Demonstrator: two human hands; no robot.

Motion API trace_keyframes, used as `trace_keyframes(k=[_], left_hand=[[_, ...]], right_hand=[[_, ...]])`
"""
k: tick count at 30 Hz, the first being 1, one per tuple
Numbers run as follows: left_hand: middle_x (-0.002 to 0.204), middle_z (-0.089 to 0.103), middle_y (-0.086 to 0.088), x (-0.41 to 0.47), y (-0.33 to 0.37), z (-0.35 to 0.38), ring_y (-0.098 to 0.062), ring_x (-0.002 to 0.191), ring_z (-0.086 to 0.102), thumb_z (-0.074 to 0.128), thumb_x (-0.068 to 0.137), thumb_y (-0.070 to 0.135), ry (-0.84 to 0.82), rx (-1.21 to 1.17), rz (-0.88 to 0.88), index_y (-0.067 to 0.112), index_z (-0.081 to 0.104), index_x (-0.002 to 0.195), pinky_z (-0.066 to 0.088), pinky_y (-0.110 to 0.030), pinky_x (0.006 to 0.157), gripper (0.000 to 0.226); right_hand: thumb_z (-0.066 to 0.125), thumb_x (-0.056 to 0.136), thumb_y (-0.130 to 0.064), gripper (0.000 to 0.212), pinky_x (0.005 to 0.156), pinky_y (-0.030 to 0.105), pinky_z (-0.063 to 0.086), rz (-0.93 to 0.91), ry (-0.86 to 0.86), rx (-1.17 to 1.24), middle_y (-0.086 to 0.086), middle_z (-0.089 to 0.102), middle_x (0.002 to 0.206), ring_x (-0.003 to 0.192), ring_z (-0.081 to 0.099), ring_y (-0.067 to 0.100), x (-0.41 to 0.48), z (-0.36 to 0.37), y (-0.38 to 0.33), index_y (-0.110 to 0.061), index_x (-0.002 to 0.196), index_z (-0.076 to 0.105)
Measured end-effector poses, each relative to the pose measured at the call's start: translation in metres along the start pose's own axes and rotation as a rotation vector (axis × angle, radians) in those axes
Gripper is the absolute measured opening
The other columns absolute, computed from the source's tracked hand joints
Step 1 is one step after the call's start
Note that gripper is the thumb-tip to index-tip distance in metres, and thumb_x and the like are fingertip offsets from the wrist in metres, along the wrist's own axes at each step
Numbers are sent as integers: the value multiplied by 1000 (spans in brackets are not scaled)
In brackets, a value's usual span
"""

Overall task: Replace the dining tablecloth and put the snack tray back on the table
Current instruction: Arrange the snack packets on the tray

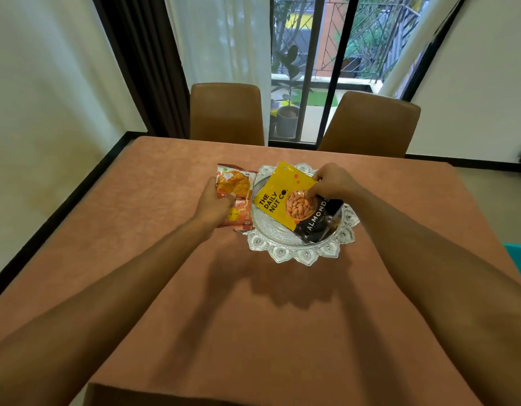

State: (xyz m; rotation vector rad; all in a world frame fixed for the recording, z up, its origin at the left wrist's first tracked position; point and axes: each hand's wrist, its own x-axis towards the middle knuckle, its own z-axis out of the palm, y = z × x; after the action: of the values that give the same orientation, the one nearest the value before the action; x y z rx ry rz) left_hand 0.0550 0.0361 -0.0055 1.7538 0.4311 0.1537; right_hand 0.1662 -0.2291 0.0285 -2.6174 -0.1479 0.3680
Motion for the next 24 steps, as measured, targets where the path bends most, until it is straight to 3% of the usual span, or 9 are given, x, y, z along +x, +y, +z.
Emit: trace_keyframes(k=[3,6,8,12,14,17,20,22,24], left_hand=[[106,63,4,-3,-1,-2,-18,95,66,59,95,6,14,37,-15,29,42,123,60,-38,72,40],[114,60,3,-8,2,-1,-19,98,65,59,94,0,-6,51,27,37,21,146,60,-40,77,74],[113,59,6,-14,7,3,-18,93,66,57,93,-3,-8,66,74,48,13,148,61,-41,72,87],[128,62,-4,-20,19,12,-27,104,65,44,93,-8,-56,179,164,32,58,129,60,-45,80,56],[123,67,-6,-21,24,17,-23,103,65,40,90,-10,-50,238,194,22,72,110,58,-33,79,49],[125,66,-7,-25,33,26,-16,98,62,44,96,-1,-13,255,200,12,72,114,50,-18,71,36],[129,62,-7,-28,40,33,-19,110,63,56,101,23,-110,172,191,9,60,134,54,-29,88,36],[126,64,-5,-34,43,39,-19,113,63,60,97,39,-179,83,201,11,59,135,53,-34,96,47],[120,67,-6,-39,44,44,-19,110,66,64,92,48,-216,-8,215,15,63,128,54,-36,95,49]], right_hand=[[81,79,-17,12,71,40,59,-42,26,227,10,72,90,88,71,30,-15,-18,2,-18,84,70],[74,86,-11,14,74,56,61,-91,76,464,20,70,102,93,71,40,-32,-28,5,-19,90,64],[73,88,-12,16,67,51,63,-109,158,594,15,66,104,97,69,37,-42,-28,6,-22,91,60],[69,94,-20,12,78,52,60,-187,306,586,3,64,99,100,65,28,-56,-16,2,-22,96,58],[67,96,-23,12,84,51,58,-220,355,527,-1,64,101,98,63,21,-60,-4,-2,-21,105,58],[64,97,-25,13,83,49,56,-209,439,519,-1,66,104,96,63,19,-71,14,-10,-18,107,59],[63,97,-27,8,75,43,57,-248,497,518,-4,68,103,91,67,20,-85,36,-26,-24,100,56],[60,95,-24,7,65,36,57,-322,496,481,-5,70,96,82,70,21,-96,52,-40,-30,96,56],[58,95,-20,13,65,42,58,-377,446,460,0,72,92,80,70,22,-105,69,-55,-27,104,60]])
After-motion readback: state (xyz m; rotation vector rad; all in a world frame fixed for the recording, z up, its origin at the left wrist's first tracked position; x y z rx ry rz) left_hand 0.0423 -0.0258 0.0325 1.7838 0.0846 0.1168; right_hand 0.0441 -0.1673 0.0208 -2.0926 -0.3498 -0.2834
